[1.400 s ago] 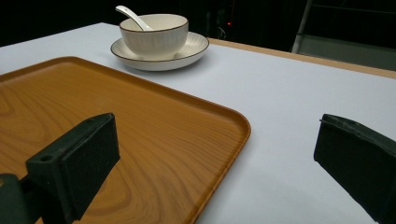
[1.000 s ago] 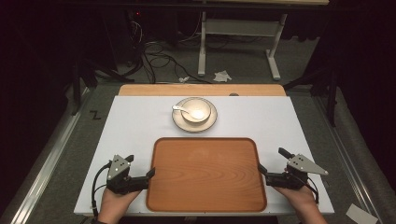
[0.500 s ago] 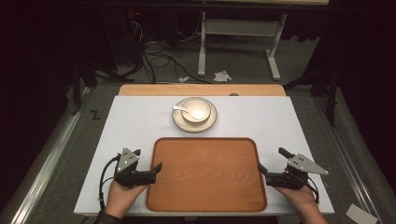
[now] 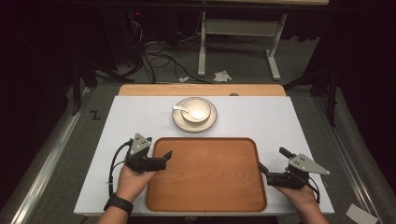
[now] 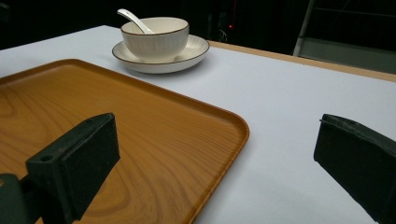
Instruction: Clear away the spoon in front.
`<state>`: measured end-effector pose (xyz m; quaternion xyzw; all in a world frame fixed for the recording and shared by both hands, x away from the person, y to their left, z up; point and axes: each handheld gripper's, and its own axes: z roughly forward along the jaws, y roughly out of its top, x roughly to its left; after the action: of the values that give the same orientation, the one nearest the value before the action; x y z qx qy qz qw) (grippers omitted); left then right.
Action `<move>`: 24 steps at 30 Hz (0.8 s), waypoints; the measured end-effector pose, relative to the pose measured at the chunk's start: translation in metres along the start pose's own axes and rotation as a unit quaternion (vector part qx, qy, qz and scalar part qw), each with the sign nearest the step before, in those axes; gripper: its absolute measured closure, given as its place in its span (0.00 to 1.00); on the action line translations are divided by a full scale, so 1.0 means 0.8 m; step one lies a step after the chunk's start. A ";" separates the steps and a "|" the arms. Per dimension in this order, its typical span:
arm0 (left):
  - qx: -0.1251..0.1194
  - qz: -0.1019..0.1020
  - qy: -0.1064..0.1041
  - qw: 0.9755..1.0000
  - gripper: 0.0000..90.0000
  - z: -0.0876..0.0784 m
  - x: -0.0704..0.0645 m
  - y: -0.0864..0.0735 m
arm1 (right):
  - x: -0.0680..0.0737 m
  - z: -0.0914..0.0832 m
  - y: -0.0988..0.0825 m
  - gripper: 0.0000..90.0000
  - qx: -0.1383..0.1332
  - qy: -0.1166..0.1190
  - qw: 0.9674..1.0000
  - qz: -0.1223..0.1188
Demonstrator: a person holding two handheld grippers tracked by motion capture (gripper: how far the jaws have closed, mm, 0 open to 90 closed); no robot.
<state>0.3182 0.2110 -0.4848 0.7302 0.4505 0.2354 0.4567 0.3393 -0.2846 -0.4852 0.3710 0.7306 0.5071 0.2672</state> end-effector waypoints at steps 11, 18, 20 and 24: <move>0.001 0.008 -0.018 1.000 0.16 0.028 -0.005 0.038 | -0.003 -0.002 0.000 0.01 -0.003 0.001 1.000 0.001; -0.006 0.016 -0.018 1.000 0.18 0.041 -0.010 0.057 | -0.002 -0.002 0.001 0.01 -0.006 0.003 1.000 -0.001; -0.008 0.011 -0.020 1.000 0.18 0.044 -0.009 0.062 | -0.001 -0.003 0.002 0.01 -0.006 0.003 1.000 -0.003; -0.009 0.000 -0.024 1.000 0.20 0.051 -0.006 0.072 | -0.001 -0.003 0.002 0.01 -0.007 0.003 1.000 -0.002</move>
<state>0.3725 0.1782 -0.4534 0.7315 0.4376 0.2214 0.4737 0.3381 -0.2862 -0.4826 0.3662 0.7282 0.5131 0.2688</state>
